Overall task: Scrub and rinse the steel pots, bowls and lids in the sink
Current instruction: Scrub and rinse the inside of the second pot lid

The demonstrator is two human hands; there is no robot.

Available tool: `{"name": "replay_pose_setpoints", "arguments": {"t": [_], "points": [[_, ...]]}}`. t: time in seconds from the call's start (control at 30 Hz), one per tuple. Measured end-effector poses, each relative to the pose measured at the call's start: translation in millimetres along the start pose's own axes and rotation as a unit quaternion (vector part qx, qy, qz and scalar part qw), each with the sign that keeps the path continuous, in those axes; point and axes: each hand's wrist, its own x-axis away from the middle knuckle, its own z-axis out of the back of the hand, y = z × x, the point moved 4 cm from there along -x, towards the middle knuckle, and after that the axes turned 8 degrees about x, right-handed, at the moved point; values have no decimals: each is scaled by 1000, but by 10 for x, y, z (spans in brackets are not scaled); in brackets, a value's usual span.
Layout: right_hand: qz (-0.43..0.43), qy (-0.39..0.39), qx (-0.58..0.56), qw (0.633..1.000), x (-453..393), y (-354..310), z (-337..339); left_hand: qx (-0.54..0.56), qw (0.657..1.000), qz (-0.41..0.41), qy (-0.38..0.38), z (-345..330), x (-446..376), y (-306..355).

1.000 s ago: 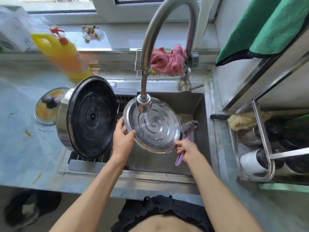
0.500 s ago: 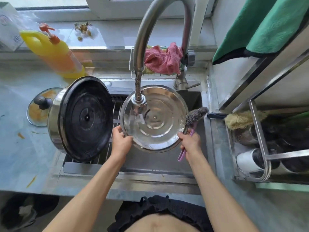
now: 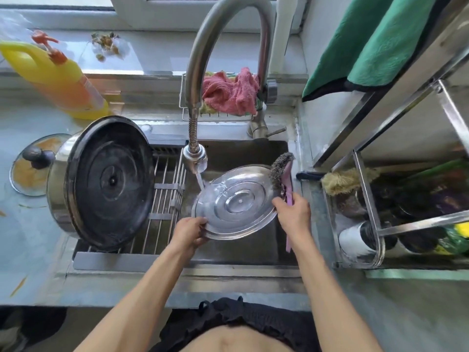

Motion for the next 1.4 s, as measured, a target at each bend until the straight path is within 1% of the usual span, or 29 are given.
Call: {"name": "replay_pose_setpoints", "arguments": {"t": [0.1, 0.17, 0.23, 0.33, 0.43, 0.53, 0.73, 0.97, 1.07, 1.2, 1.27, 1.4], "points": [[-49, -43, -37, 997, -24, 177, -169, 104, 995, 6, 4, 125, 72, 127], [-82, -66, -69, 992, -21, 290, -277, 130, 992, 5, 1, 151, 138, 219], [-112, -88, -101, 985, -8, 364, -400, 114, 993, -8, 6, 201, 189, 314], [-155, -111, -139, 972, -26, 435, -549, 62, 997, -45, 15, 283, 195, 427], [-180, -129, -164, 961, -53, 466, -662, 26, 996, -77, 21, 336, 213, 516], [-201, -150, -179, 951, -48, 480, -722, 13, 994, -106, 28, 324, 286, 578], [-230, -175, -252, 924, -25, 471, -844, 13, 990, -141, 22, 328, 404, 666], [-285, -188, -378, 861, 27, 481, -949, 6, 984, -177, 26, 338, 531, 687], [-289, -193, -409, 844, 50, 441, -943, -4, 981, -189, 28, 341, 567, 665], [-282, -181, -427, 840, 61, 402, -892, -3, 982, -186, 36, 368, 521, 598], [-272, -162, -425, 848, 57, 364, -849, -23, 982, -185, 34, 372, 476, 561], [-256, -110, -400, 873, 46, 314, -738, -109, 976, -182, 38, 397, 366, 478]]}}
